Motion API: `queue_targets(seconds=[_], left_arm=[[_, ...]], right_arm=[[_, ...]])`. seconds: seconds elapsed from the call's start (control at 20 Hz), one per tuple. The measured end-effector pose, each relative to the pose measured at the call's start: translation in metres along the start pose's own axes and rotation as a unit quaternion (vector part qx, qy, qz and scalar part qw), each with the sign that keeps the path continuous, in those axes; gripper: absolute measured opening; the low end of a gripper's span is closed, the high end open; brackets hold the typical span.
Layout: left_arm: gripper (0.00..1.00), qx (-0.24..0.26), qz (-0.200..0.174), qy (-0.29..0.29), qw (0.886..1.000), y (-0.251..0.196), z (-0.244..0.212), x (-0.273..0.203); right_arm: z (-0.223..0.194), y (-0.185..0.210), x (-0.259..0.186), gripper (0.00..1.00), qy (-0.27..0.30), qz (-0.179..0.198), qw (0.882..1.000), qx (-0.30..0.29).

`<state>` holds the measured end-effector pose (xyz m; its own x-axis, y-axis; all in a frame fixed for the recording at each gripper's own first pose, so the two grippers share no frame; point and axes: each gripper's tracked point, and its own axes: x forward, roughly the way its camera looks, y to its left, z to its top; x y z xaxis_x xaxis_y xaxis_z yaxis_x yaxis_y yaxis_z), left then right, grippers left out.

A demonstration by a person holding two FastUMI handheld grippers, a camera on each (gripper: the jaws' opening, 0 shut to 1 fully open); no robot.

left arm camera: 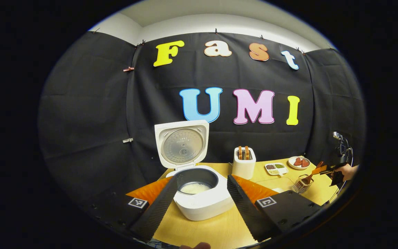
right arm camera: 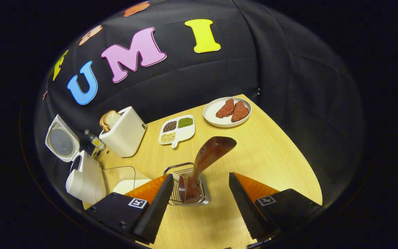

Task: Close the left gripper, press the button to open the rice cooker; take a wooden spoon from the chopstick holder with the right hand, scoop a spoonful of rice and pour it into the rice cooker, then put the wooden spoon back into the chopstick holder.

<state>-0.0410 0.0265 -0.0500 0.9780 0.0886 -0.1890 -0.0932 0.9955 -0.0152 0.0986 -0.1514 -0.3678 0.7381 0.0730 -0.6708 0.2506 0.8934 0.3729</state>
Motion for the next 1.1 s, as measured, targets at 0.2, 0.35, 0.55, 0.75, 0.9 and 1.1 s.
queue_targets(seconds=[0.2,0.35,0.55,0.75,0.9,1.1], left_arm=[[0.99,-0.006,-0.021,-0.007,1.000,-0.001,0.003,0.002],[0.99,0.002,-0.031,-0.018,0.999,-0.001,0.010,0.010],[0.99,0.017,-0.026,-0.044,0.999,0.001,0.035,0.032],[0.98,0.037,-0.008,-0.074,0.997,0.005,0.066,0.062],[0.96,0.030,-0.003,-0.107,0.994,0.009,0.098,0.087],[0.96,0.020,0.013,-0.130,0.991,0.016,0.128,0.131]], right_arm=[[-0.001,0.004,-0.024,0.99,-0.015,-0.004,1.000,-0.003],[-0.003,0.017,-0.047,0.99,-0.024,0.005,1.000,0.007],[0.007,0.041,-0.081,0.99,-0.060,0.018,0.998,0.015],[0.013,0.075,-0.115,0.98,-0.094,0.032,0.995,-0.029],[0.018,0.106,-0.140,0.99,-0.115,0.048,0.991,-0.052],[0.023,0.135,-0.160,0.99,-0.140,0.065,0.986,-0.060]])
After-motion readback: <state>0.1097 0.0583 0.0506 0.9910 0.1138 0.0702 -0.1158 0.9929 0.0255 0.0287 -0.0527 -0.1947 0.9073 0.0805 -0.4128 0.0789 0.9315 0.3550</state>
